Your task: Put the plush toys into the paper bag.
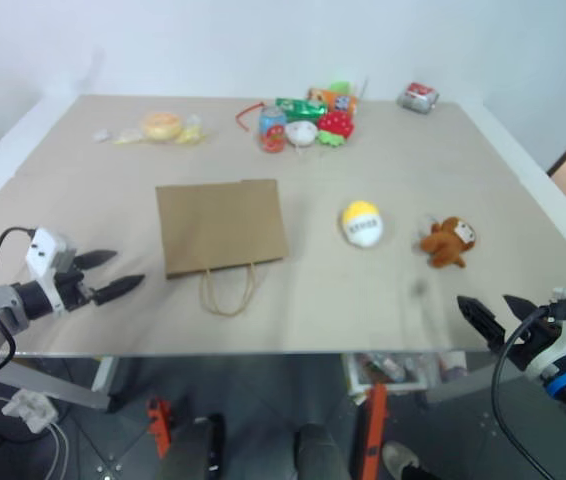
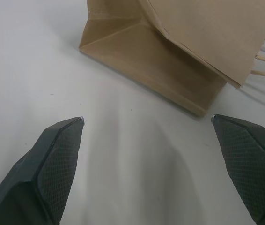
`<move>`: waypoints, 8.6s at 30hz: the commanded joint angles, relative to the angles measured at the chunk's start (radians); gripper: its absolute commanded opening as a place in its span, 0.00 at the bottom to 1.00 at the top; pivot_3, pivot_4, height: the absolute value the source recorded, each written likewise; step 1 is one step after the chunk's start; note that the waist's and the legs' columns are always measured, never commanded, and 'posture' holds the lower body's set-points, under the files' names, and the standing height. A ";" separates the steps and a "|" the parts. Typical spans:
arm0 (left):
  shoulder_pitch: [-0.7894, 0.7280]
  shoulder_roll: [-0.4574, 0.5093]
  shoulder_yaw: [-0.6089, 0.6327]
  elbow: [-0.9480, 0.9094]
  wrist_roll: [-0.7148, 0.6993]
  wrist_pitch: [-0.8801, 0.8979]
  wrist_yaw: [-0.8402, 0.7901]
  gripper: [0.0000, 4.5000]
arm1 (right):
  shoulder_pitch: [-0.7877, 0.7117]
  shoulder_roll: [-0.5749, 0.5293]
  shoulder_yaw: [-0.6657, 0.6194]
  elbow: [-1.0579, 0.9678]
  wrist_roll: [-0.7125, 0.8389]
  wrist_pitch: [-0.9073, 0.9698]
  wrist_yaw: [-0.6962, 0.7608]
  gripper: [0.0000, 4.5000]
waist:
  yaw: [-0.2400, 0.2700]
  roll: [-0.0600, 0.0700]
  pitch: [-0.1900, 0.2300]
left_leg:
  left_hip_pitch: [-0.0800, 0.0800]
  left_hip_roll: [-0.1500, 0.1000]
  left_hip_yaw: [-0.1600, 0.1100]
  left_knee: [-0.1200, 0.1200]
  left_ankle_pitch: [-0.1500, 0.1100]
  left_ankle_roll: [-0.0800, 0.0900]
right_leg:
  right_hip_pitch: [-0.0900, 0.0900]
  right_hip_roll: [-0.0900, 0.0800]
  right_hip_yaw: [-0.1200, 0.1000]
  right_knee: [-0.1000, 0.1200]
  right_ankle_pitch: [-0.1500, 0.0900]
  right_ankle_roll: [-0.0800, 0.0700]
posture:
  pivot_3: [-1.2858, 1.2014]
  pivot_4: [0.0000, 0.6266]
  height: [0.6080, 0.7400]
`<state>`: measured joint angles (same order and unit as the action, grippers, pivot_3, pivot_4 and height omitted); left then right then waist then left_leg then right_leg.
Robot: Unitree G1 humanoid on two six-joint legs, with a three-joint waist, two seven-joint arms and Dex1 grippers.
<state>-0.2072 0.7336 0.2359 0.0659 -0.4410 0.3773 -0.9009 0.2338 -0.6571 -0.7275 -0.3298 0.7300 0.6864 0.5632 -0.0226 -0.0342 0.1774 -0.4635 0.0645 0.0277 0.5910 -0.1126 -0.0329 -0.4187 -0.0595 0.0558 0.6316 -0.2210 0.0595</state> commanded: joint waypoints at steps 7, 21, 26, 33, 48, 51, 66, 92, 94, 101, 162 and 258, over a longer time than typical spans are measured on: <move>-0.017 0.025 -0.015 0.004 0.042 -0.275 -0.180 1.00 | -0.063 -0.041 0.012 -0.004 0.011 0.000 0.012 0.99 | 0.000 0.000 0.000 | 0.000 0.000 0.000 0.000 0.000 0.000 | 0.000 0.000 0.000 0.000 0.000 0.000 | 0.52 0.24 1.00; -0.311 -0.072 -0.363 0.154 0.270 -0.936 -0.470 1.00 | -0.211 -0.041 0.346 -0.345 0.230 0.153 0.018 0.99 | 0.002 0.001 -0.001 | 0.000 0.000 0.000 0.003 0.002 0.003 | 0.002 0.001 0.000 0.000 0.001 0.002 | 0.52 0.24 1.00; -0.378 -0.100 -0.419 0.280 0.292 -1.054 -0.501 1.00 | -0.216 -0.035 0.368 -0.334 0.214 0.137 -0.010 0.99 | 0.002 0.001 -0.001 | -0.001 0.000 0.000 0.008 0.002 0.004 | 0.004 0.001 0.001 0.000 0.001 0.004 | 0.52 0.24 1.00; -0.449 -0.139 -0.438 0.352 0.260 -1.064 -0.500 1.00 | -0.199 -0.019 0.377 -0.340 0.201 0.116 -0.029 0.99 | 0.002 0.001 -0.001 | -0.001 0.000 0.000 0.009 0.003 0.005 | 0.005 0.001 0.001 0.000 0.003 0.004 | 0.52 0.24 1.00; -0.507 -0.198 -0.461 0.471 0.323 -1.071 -0.470 0.50 | -0.195 0.011 0.386 -0.341 0.181 0.081 -0.067 1.00 | 0.002 0.001 -0.001 | 0.000 0.000 -0.001 0.010 0.003 0.006 | 0.007 0.001 0.001 0.000 0.003 0.005 | 0.52 0.24 1.00; -0.520 -0.200 -0.467 0.493 0.333 -1.093 -0.471 0.32 | -0.197 0.009 0.388 -0.339 0.181 0.078 -0.068 1.00 | 0.002 0.001 -0.001 | 0.000 0.000 -0.001 0.010 0.003 0.006 | 0.007 0.001 0.000 0.000 0.003 0.005 | 0.52 0.24 1.00; -0.552 -0.257 -0.412 0.260 0.116 -0.673 -0.434 0.03 | -0.197 0.017 0.397 -0.321 0.181 0.069 -0.061 1.00 | 0.002 0.001 -0.001 | 0.000 0.000 -0.001 0.010 0.004 0.006 | 0.007 0.001 0.000 0.000 0.003 0.005 | 0.52 0.24 1.00; -0.505 -0.286 -0.341 -0.020 0.017 -0.275 -0.254 0.00 | -0.672 0.319 0.875 0.136 -0.247 -0.076 -0.178 0.01 | -0.001 0.002 0.000 | 0.001 0.000 -0.002 0.010 0.004 0.006 | 0.007 0.003 0.001 0.000 0.004 0.004 | 0.52 0.24 1.00; -0.507 -0.296 -0.333 -0.021 0.012 -0.257 -0.230 0.00 | -0.693 0.341 0.887 0.183 -0.278 -0.103 -0.180 0.01 | -0.001 0.002 0.000 | 0.000 0.000 -0.002 0.010 0.004 0.007 | 0.007 0.003 0.001 0.000 0.004 0.005 | 0.52 0.24 1.00; -0.528 -0.339 -0.298 -0.028 -0.026 -0.163 -0.136 0.00 | -0.751 0.427 0.894 0.289 -0.346 -0.166 -0.197 0.01 | 0.000 0.002 0.000 | -0.002 0.000 -0.002 0.009 0.004 0.007 | 0.005 0.003 0.001 0.002 0.003 0.007 | 0.52 0.24 1.00; -0.473 -0.469 -0.307 0.258 0.240 -1.094 0.087 0.00 | -0.745 0.474 0.606 0.133 -0.187 0.093 -0.146 0.01 | 0.001 0.002 0.000 | -0.006 0.000 -0.001 0.009 0.005 0.008 | -0.002 0.003 0.001 0.005 0.006 0.006 | 0.52 0.24 1.00; -0.416 -0.398 -0.264 -0.013 0.166 -0.843 0.124 0.00 | -0.875 0.088 0.782 0.195 -0.050 0.246 0.110 0.01 | 0.001 0.006 0.001 | -0.007 -0.002 -0.001 0.010 0.005 0.008 | -0.003 0.004 0.006 0.004 0.005 0.008 | 0.52 0.24 1.00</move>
<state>-0.6066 0.3282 -0.0407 0.0779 -0.2736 -0.4483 -0.7743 -0.5917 -0.5830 0.1371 -0.1470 0.6455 0.9048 0.6930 -0.0216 -0.0284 0.1784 -0.4705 0.0630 0.0271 0.6012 -0.1074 -0.0244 -0.4217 -0.0554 0.0619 0.6357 -0.2155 0.0679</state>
